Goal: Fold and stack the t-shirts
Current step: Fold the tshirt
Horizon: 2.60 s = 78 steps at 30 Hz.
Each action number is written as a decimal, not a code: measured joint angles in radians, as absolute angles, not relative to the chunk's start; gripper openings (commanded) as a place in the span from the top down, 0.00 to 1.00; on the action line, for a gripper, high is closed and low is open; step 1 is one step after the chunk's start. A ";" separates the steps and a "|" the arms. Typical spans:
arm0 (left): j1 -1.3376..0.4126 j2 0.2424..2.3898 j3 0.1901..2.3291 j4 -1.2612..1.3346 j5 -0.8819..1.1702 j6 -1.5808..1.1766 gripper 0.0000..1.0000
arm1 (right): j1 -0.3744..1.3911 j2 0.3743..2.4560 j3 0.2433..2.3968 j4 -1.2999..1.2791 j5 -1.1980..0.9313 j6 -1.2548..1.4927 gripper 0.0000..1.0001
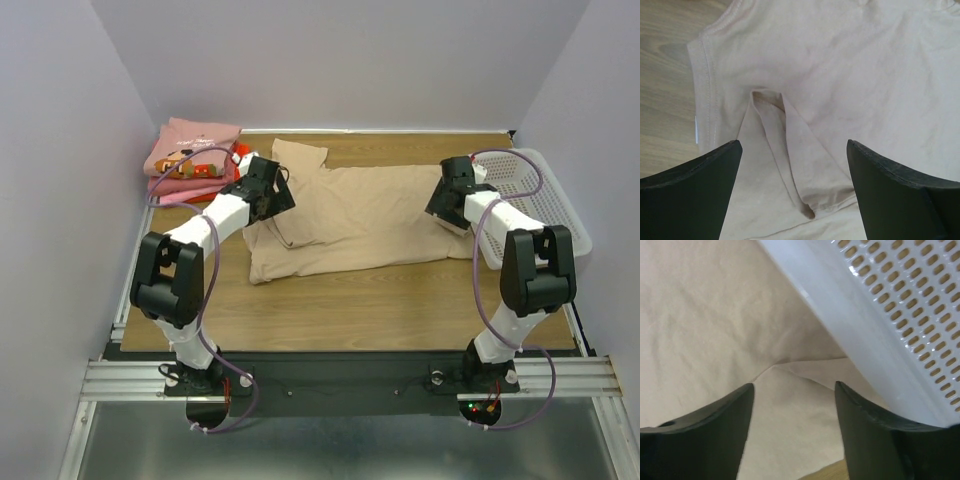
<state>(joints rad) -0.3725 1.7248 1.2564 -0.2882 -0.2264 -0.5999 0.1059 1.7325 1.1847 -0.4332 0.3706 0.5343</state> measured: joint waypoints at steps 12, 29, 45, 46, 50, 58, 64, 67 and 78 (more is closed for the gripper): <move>-0.427 1.399 0.849 -0.177 -0.089 -0.694 0.02 | 0.232 1.717 1.127 -0.410 0.263 0.475 0.00; -0.405 1.451 0.737 -0.184 -0.195 -0.803 0.02 | 0.347 1.656 0.925 -0.307 0.252 0.533 0.00; -0.319 1.351 0.693 -0.423 -0.348 -0.877 0.02 | 0.498 1.487 0.774 -0.285 0.213 0.708 0.00; -0.318 1.351 0.693 -0.435 -0.353 -0.878 0.02 | 0.498 1.478 0.770 -0.291 0.213 0.717 0.00; -0.318 1.351 0.693 -0.450 -0.355 -0.880 0.02 | 0.498 1.471 0.771 -0.310 0.220 0.731 0.00; -0.319 1.302 0.776 -0.468 -0.320 -0.846 0.02 | 0.487 1.443 0.796 -0.332 0.256 0.729 0.00; -0.332 1.242 0.794 -0.417 -0.224 -0.823 0.02 | 0.433 1.362 0.796 -0.333 0.281 0.729 0.00; -0.370 1.249 0.794 -0.390 -0.177 -0.820 0.02 | 0.404 1.346 0.788 -0.333 0.281 0.729 0.00; -0.482 1.343 0.802 -0.335 -0.107 -0.817 0.02 | 0.289 1.423 0.777 -0.364 0.312 0.721 0.00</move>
<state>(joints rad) -0.4816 1.3426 0.8021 -0.3351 -0.1074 -0.8165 0.2886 1.4231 0.7773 -0.3637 0.3119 0.7212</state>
